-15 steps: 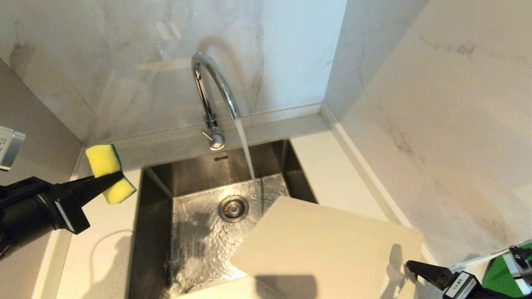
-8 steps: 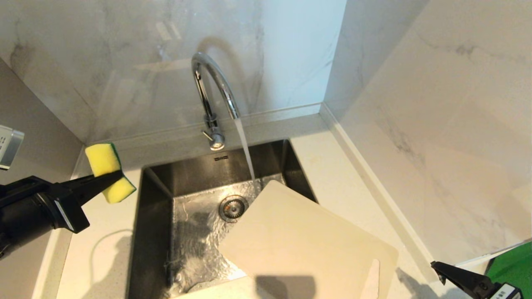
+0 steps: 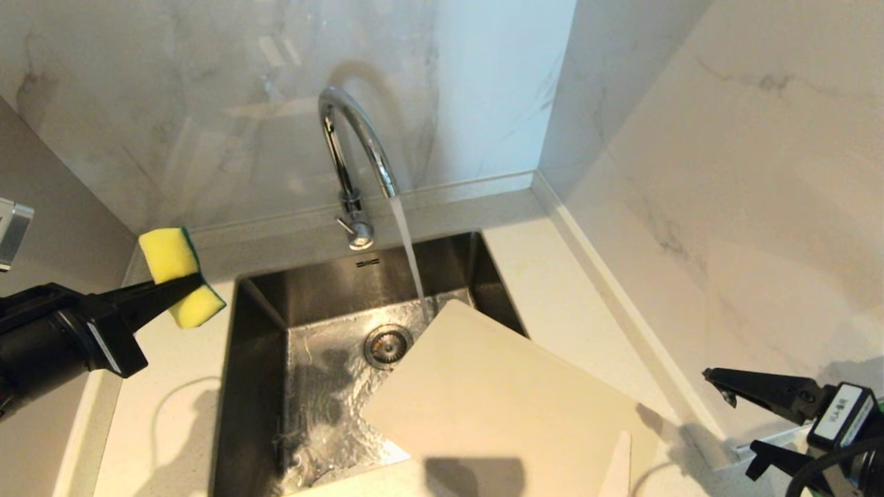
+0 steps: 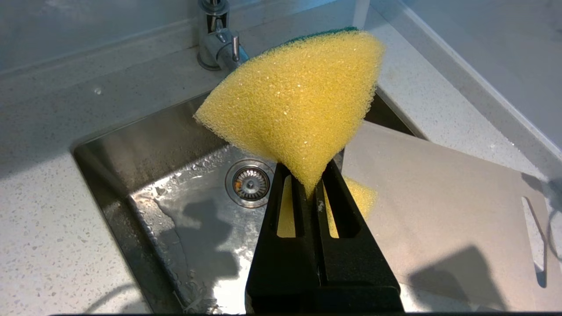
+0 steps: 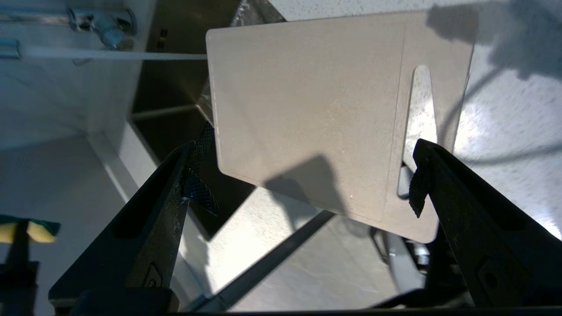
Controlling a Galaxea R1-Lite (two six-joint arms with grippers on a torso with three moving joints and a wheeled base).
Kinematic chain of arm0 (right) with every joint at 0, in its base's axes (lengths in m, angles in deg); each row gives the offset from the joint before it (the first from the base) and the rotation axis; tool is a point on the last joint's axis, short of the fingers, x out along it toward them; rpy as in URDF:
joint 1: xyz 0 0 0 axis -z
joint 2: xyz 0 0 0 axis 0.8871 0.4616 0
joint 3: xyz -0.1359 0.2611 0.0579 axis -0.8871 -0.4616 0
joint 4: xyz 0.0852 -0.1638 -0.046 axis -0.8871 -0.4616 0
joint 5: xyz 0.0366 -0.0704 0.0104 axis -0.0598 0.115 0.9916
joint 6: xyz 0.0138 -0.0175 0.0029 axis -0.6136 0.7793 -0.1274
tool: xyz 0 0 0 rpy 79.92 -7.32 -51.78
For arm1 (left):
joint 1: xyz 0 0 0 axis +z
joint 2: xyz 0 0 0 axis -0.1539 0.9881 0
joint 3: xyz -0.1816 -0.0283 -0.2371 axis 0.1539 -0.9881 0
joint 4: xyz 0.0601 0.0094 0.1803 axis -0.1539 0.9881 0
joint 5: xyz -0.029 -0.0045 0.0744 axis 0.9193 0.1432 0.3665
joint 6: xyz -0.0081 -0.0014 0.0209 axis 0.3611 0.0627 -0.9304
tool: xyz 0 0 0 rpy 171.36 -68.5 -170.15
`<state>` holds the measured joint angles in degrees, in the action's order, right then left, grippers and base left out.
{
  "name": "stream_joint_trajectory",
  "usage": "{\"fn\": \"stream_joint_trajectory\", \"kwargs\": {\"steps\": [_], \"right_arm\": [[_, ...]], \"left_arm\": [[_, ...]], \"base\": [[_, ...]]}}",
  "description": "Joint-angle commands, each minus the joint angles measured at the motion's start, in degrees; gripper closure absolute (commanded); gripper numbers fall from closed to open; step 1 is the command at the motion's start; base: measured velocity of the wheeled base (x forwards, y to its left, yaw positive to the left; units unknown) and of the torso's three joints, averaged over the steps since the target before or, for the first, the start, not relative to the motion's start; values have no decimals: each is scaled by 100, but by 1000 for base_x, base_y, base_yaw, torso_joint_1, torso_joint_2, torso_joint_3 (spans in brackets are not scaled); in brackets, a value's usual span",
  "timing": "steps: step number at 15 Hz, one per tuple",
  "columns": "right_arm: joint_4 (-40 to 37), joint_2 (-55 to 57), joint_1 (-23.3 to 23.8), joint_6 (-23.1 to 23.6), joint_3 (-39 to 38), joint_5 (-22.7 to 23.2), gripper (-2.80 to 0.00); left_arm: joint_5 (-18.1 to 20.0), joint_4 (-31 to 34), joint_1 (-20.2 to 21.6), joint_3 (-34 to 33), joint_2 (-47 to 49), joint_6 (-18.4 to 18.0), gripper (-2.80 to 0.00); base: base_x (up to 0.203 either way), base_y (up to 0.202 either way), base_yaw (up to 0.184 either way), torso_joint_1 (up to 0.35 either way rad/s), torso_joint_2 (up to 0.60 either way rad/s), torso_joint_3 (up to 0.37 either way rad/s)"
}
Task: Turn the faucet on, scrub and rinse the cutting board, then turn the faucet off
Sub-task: Put down the cleaning cloth
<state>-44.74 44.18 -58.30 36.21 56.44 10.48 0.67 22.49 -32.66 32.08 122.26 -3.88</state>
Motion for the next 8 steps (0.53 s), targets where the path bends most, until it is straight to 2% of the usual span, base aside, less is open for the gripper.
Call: {"fn": "stream_joint_trajectory", "kwargs": {"steps": [1,3,4,5,6,8], "right_arm": [[-1323,394,-35,728,1138,15,-280],[-2582,617,-142,1542,2245,-118,-280],[-3052,720,-240,1781,2736,-204,-280],[-3428,836,-376,1978,3184,-291,0],[-3655,929,-604,2116,3499,-450,0],[-3796,1119,-1054,2201,3641,-1105,0]], "left_arm": [[-7,-22,-1,1,28,13,0],[-7,-31,-1,9,45,18,0],[-7,-22,-1,1,63,13,0],[-7,-22,-1,4,72,22,0],[-7,-29,-1,18,106,13,0],[-16,-31,-1,27,139,13,0]], "base": [[0,0,0,0,0,0],[0,0,0,0,0,0],[0,0,0,0,0,0],[0,0,0,0,0,0],[0,0,0,0,0,0],[0,0,0,0,0,0]]}}
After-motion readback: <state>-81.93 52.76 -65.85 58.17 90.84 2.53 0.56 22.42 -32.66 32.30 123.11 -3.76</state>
